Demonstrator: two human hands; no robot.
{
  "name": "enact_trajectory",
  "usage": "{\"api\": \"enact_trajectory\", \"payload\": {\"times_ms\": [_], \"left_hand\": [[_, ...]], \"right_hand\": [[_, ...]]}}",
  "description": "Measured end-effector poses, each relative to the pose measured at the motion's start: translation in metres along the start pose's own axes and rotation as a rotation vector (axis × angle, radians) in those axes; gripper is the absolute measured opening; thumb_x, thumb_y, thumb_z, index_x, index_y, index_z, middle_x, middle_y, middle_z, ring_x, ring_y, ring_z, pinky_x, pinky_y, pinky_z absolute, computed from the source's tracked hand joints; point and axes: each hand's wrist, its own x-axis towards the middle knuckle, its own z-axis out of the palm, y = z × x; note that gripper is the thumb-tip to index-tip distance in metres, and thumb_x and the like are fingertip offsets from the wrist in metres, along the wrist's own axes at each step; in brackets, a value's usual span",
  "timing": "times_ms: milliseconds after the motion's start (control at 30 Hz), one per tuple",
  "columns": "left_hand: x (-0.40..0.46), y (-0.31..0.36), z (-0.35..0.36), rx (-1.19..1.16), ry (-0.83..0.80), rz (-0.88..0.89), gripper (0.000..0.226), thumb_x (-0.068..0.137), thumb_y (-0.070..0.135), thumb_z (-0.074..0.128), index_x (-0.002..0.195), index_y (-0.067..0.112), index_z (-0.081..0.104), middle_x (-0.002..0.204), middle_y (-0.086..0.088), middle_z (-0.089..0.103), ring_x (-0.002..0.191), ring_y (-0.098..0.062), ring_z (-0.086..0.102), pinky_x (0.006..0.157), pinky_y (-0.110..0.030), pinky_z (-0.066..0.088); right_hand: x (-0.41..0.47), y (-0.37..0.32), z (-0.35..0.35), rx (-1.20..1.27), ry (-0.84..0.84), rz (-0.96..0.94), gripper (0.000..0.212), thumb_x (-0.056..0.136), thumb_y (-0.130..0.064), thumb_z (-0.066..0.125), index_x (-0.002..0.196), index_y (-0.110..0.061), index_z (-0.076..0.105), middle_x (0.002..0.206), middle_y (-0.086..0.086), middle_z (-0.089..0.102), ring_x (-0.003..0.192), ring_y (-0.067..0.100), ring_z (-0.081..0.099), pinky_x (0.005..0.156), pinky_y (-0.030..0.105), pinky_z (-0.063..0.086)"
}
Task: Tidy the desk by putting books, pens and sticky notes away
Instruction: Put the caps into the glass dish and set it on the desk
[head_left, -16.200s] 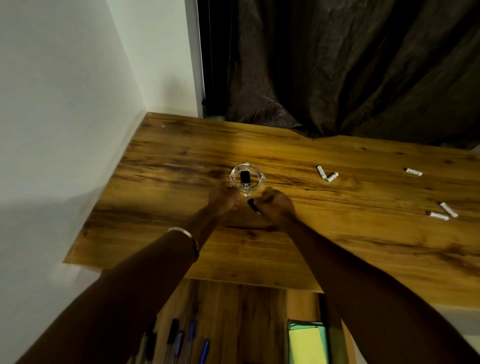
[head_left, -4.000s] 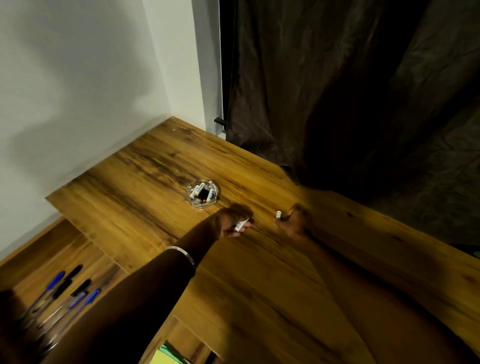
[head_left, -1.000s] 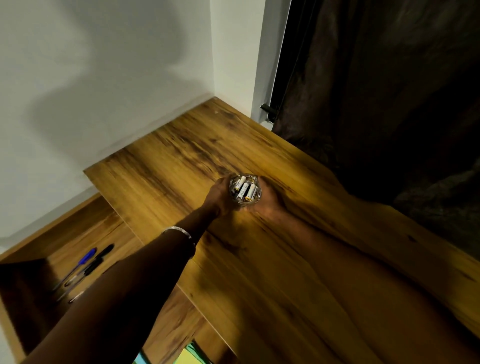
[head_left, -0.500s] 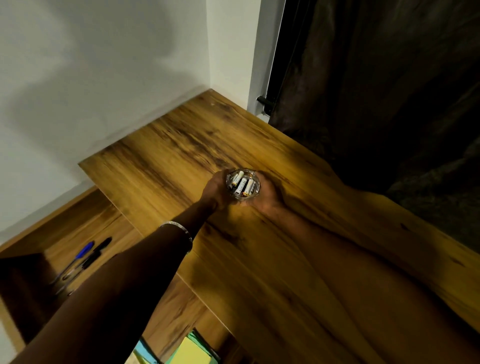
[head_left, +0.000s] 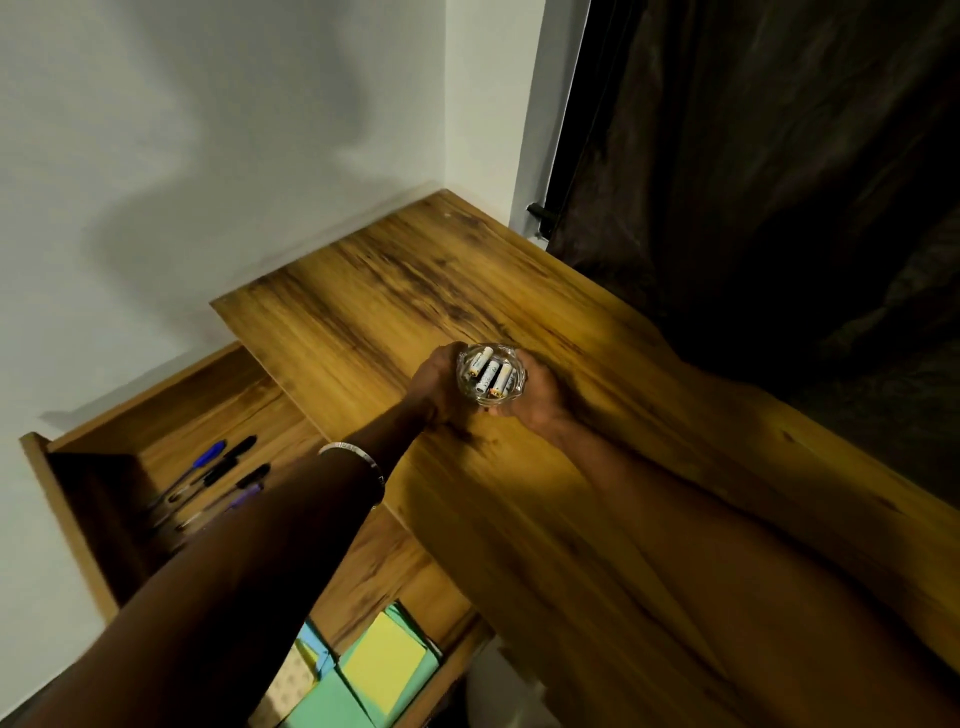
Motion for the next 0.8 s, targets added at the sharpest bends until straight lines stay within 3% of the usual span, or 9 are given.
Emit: {"api": "enact_trajectory", "payload": {"times_ms": [100,167,233,367,533,800], "left_hand": [[-0.029,0.008,-0.004,0.013,-0.013,-0.023,0.079,0.054,0.014,0.088,0.125,0.006,0.054,0.124,-0.013,0.059,0.112,-0.028,0.058,0.092,-0.038,0.05],[-0.04,-0.003,-0.002,-0.011,-0.017,-0.039,0.08,0.038,0.032,0.086,0.112,0.016,0.058,0.111,-0.008,0.066,0.1,-0.028,0.065,0.08,-0.045,0.056],[-0.046,-0.021,0.004,-0.01,0.002,-0.063,0.075,0.035,0.035,0.085,0.103,0.016,0.059,0.1,-0.006,0.068,0.091,-0.027,0.067,0.071,-0.047,0.057],[-0.105,0.006,-0.009,-0.002,0.054,-0.057,0.073,0.052,0.01,0.089,0.117,0.003,0.056,0.114,-0.013,0.064,0.104,-0.029,0.061,0.087,-0.045,0.052],[-0.146,-0.005,-0.015,-0.037,0.049,-0.094,0.079,0.045,0.022,0.089,0.116,0.01,0.056,0.111,-0.01,0.066,0.101,-0.027,0.064,0.082,-0.046,0.056],[-0.22,-0.018,-0.032,0.088,0.097,-0.07,0.077,0.06,0.01,0.087,0.128,0.0,0.051,0.126,-0.016,0.057,0.114,-0.029,0.055,0.089,-0.033,0.044]], "right_hand": [[-0.024,-0.002,-0.002,-0.008,-0.003,-0.035,0.085,0.046,-0.007,0.092,0.123,-0.019,0.058,0.11,-0.005,0.069,0.102,0.013,0.064,0.088,0.041,0.056],[-0.042,-0.005,-0.002,-0.012,-0.031,-0.055,0.083,0.048,-0.004,0.091,0.123,-0.018,0.059,0.109,-0.004,0.07,0.1,0.014,0.065,0.088,0.037,0.055],[-0.056,-0.005,0.0,-0.012,-0.039,-0.067,0.083,0.046,-0.005,0.091,0.122,-0.02,0.06,0.107,-0.005,0.071,0.1,0.015,0.066,0.089,0.038,0.055],[-0.086,-0.007,0.01,-0.102,-0.065,-0.093,0.081,0.046,-0.016,0.092,0.12,-0.023,0.058,0.108,-0.011,0.067,0.099,0.011,0.062,0.09,0.036,0.054],[-0.13,-0.016,0.022,-0.126,-0.047,-0.1,0.083,0.043,-0.017,0.094,0.118,-0.024,0.059,0.109,-0.007,0.071,0.101,0.013,0.065,0.089,0.038,0.055],[-0.196,-0.031,0.046,-0.163,-0.081,-0.185,0.086,0.047,-0.019,0.094,0.125,-0.023,0.058,0.115,-0.006,0.069,0.104,0.013,0.063,0.092,0.031,0.052]]}}
